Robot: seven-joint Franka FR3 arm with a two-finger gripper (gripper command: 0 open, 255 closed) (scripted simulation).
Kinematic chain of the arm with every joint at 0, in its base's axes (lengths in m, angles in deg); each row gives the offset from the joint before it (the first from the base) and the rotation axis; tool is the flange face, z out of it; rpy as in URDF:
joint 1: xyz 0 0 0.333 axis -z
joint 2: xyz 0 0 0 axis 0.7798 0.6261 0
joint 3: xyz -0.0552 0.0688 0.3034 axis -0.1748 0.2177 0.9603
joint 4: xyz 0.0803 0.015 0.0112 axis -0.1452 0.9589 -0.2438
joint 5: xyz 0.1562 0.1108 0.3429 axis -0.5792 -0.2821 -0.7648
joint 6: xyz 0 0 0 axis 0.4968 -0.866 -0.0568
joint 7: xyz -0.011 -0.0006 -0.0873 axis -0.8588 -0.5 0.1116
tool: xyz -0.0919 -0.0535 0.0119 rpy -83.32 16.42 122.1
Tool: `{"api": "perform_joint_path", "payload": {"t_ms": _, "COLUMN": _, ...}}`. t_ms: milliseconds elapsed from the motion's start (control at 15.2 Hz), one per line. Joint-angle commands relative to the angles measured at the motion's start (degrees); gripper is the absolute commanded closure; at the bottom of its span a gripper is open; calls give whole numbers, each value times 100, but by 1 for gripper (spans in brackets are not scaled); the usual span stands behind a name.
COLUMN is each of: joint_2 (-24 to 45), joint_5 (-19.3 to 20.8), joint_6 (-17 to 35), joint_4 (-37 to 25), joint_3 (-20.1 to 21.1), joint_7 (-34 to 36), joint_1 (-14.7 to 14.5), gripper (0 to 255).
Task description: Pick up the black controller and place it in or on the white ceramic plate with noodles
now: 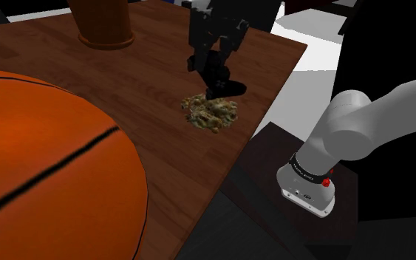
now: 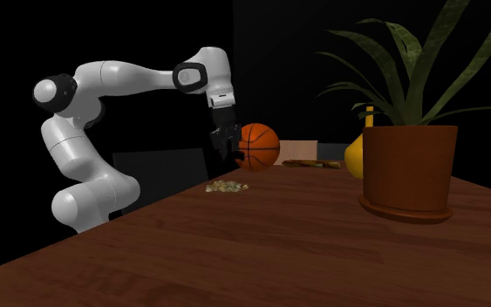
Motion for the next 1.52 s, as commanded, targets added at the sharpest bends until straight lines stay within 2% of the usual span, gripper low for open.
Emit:
{"api": "perform_joint_path", "payload": {"t_ms": 0, "joint_2": -51, "joint_5": -34, "joint_6": 146, "joint_4": 196, "joint_3": 24, "joint_7": -32, "joint_1": -17, "gripper": 255}}
{"api": "perform_joint_path", "payload": {"t_ms": 462, "joint_2": -131, "joint_5": -154, "joint_6": 687, "joint_4": 824, "joint_3": 129, "joint_7": -144, "joint_1": -66, "gripper": 255}}
{"api": "perform_joint_path", "payload": {"t_ms": 990, "joint_2": -131, "joint_5": -154, "joint_6": 687, "joint_4": 824, "joint_3": 129, "joint_7": -144, "joint_1": -65, "gripper": 255}}
{"api": "perform_joint_path", "payload": {"t_ms": 1056, "joint_2": -131, "joint_5": -154, "joint_6": 687, "joint_4": 824, "joint_3": 129, "joint_7": -144, "joint_1": -65, "gripper": 0}}
{"api": "perform_joint_path", "payload": {"t_ms": 1386, "joint_2": -131, "joint_5": -154, "joint_6": 687, "joint_4": 824, "joint_3": 129, "joint_7": -144, "joint_1": -65, "gripper": 0}}
{"api": "perform_joint_path", "payload": {"t_ms": 1452, "joint_2": -150, "joint_5": -109, "joint_6": 496, "joint_4": 657, "joint_3": 65, "joint_7": -133, "joint_1": -50, "gripper": 0}}
